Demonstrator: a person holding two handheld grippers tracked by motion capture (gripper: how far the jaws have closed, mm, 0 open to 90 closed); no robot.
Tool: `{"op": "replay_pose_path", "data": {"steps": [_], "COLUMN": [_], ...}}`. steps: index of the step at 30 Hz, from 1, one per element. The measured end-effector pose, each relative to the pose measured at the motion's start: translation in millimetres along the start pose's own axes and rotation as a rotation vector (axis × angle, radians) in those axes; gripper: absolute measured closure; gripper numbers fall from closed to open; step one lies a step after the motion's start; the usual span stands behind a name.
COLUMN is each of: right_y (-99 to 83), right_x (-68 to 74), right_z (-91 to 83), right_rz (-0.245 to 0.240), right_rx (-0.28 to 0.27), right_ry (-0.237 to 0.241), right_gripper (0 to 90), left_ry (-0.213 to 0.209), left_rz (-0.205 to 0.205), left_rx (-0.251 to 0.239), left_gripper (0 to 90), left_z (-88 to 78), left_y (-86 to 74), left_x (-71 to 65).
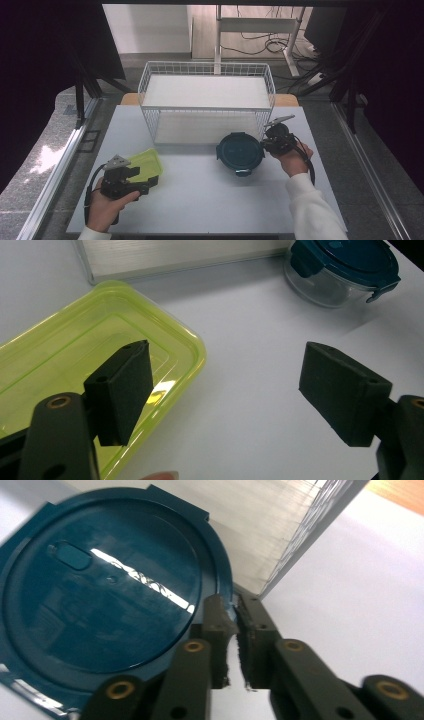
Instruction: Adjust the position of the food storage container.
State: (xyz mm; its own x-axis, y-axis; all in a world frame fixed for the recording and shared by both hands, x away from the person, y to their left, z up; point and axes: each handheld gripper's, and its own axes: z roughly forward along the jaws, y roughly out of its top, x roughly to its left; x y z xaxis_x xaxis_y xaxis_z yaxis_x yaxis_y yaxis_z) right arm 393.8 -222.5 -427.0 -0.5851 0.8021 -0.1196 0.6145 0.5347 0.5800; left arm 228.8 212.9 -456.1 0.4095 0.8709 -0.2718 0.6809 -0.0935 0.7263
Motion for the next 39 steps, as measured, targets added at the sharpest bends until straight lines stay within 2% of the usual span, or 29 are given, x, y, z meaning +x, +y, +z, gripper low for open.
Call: {"op": "replay_pose_path", "data": {"steps": [1, 4, 5, 6, 7, 8, 9, 12, 15, 22, 25, 33, 39], "right_y": [2.5, 5.2, 8.9, 8.9, 11.6, 11.6, 14.2, 16.0, 17.6, 19.4, 20.3, 22.8, 22.4], "right_x": [-0.4, -0.5, 0.2, 0.2, 1.7, 1.7, 3.0, 4.6, 6.4, 7.0, 7.9, 8.5, 8.2], "right_z": [3.0, 6.8, 12.3, 12.3, 16.2, 16.2, 20.0, 23.4, 31.9, 43.7, 48.0, 52.6, 52.6], "right_rz": [-0.019, -0.042, -0.075, -0.075, -0.106, -0.106, -0.133, -0.144, -0.183, -0.214, -0.231, -0.290, -0.289], "right_rx": [0.004, 0.004, 0.008, 0.008, 0.013, 0.013, 0.009, 0.008, 0.017, 0.037, 0.052, 0.048, 0.045], "right_ry": [-0.016, -0.030, -0.049, -0.049, -0.068, -0.068, -0.085, -0.097, -0.114, -0.145, -0.150, -0.149, -0.145], "right_gripper": [87.8, 88.4, 88.5, 88.5, 88.6, 88.6, 88.6, 88.6, 88.6, 88.6, 88.6, 88.8, 89.0], "left_ry": [0.001, -0.002, -0.002, -0.002, 0.000, 0.000, 0.001, 0.000, -0.001, 0.001, 0.003, 0.005, 0.003], "left_rz": [0.000, 0.002, 0.002, 0.003, 0.002, 0.002, 0.002, 0.000, 0.003, 0.002, 0.003, 0.004, 0.008], "left_rx": [0.001, 0.003, 0.004, 0.004, 0.005, 0.005, 0.006, 0.008, 0.011, 0.014, 0.019, 0.024, 0.029], "left_gripper": [21.6, 21.6, 21.6, 21.6, 21.7, 21.6, 21.6, 21.7, 21.7, 21.8, 21.9, 22.2, 22.2], "left_z": [0.3, 0.9, 1.2, 1.3, 1.3, 1.3, 1.4, 1.7, 1.9, 1.9, 2.8, 3.9, 5.3], "left_y": [0.1, 0.1, 0.1, 0.0, -0.1, -0.1, -0.4, -0.9, -1.9, -2.7, -3.4, -4.0, -4.1], "left_x": [0.2, 0.7, 0.8, 0.9, 1.2, 1.2, 1.7, 2.5, 3.9, 5.1, 5.1, 5.9, 4.6]}}
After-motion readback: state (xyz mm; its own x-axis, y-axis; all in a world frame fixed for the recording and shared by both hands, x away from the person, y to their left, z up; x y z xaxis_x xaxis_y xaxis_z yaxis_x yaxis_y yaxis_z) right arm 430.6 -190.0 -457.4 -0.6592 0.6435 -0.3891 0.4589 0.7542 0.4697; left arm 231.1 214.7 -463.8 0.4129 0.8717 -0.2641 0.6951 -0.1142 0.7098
